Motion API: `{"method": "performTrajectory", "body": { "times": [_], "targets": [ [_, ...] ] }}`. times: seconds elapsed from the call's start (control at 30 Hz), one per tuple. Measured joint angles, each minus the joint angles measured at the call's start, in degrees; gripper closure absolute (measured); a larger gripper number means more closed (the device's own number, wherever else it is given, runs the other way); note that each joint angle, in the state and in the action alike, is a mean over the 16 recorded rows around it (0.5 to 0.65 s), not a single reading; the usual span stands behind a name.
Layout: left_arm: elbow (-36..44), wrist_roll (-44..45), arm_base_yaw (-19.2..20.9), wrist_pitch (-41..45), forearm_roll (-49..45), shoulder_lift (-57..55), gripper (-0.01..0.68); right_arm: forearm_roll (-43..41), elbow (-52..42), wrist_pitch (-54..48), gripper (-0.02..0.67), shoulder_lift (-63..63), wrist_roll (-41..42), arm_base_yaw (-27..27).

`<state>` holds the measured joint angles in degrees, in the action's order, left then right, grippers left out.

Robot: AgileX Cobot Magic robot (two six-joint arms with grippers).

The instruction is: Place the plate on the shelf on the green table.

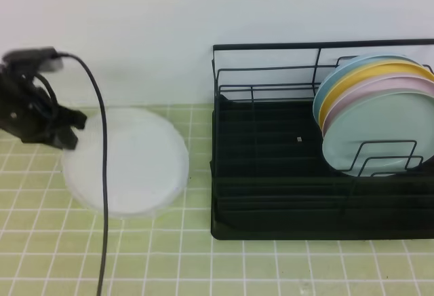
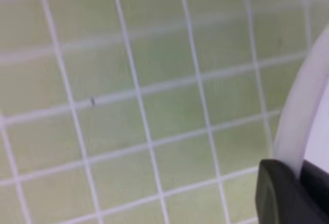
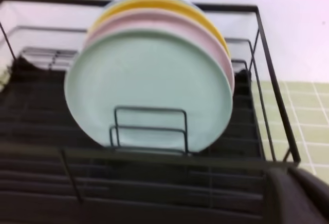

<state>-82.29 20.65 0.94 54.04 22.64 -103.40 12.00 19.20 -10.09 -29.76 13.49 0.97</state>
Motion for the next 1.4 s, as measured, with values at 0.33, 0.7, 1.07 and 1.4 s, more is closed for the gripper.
{"method": "performTrajectory", "body": {
  "times": [0.33, 0.7, 1.07, 1.4],
  "targets": [
    [-1.1, 6.9, -1.3, -1.6, 13.9, 11.2, 0.671, 22.0, 9.5, -13.4, 0.649, -0.2, 8.4, 0.1],
    [-1.1, 18.9, -15.5, -1.1, 33.7, 16.2, 0.671, 56.7, 14.0, -22.8, 0.438, -0.7, 29.9, 0.1],
    [-1.1, 21.9, -30.6, -6.7, 35.1, 16.3, 0.671, 64.5, 14.0, -22.5, 0.137, -0.8, 35.7, 0.1],
    [-1.1, 22.7, -32.8, -9.7, 36.7, 16.4, 0.671, 64.3, 14.0, -18.7, 0.141, -0.8, 36.3, 0.1]
  ]
}}
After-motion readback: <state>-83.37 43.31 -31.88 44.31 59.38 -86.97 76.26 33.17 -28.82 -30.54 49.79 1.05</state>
